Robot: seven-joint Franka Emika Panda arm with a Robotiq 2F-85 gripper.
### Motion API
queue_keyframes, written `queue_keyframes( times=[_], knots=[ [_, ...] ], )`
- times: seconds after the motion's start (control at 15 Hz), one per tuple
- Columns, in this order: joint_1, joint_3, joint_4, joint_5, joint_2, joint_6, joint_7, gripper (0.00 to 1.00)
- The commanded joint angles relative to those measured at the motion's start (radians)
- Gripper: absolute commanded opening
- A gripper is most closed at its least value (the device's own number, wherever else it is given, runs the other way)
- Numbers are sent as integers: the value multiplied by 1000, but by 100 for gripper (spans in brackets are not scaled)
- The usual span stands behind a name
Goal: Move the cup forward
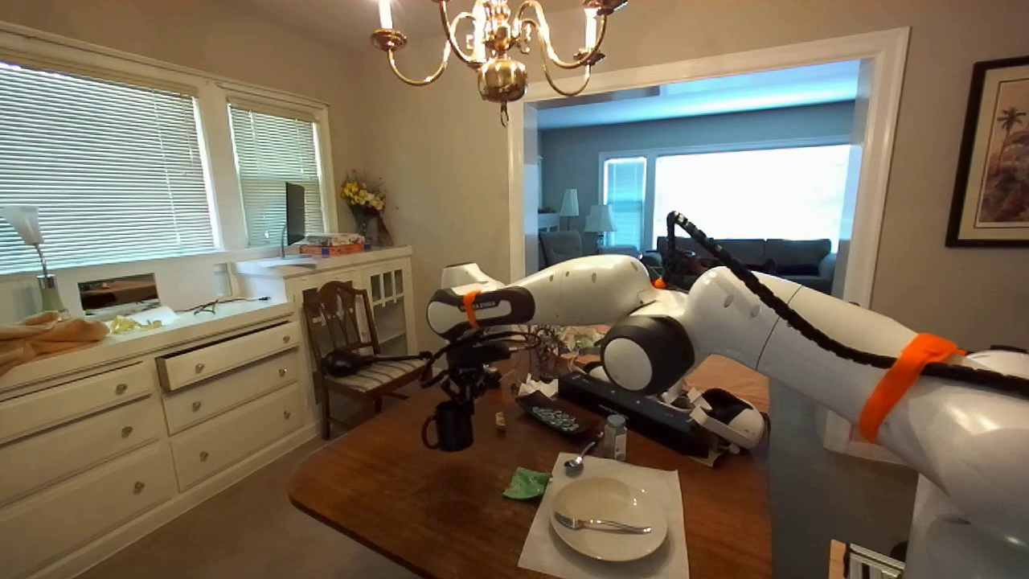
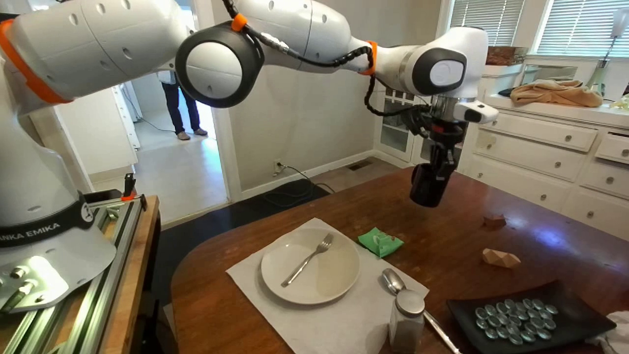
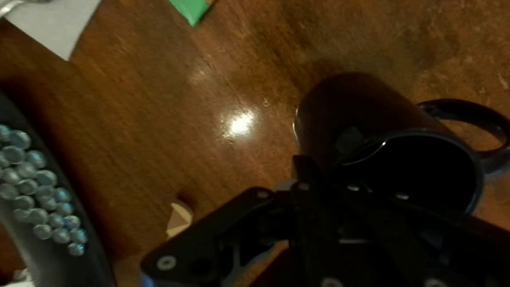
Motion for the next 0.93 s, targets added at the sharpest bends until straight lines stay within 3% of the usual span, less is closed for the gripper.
queue_keyframes(
  times=[0.0,0.13,0.4,0.47,0.87],
  knots=[
    [61,-84,-42,-70,-66,-104,157,2],
    [86,-114,-54,-80,-74,-133,263,2],
    [87,-94,-100,-21,-82,-34,443,2],
    [82,-80,-118,-11,-86,-5,435,2],
    [42,21,-299,7,-182,75,71,2]
  ],
)
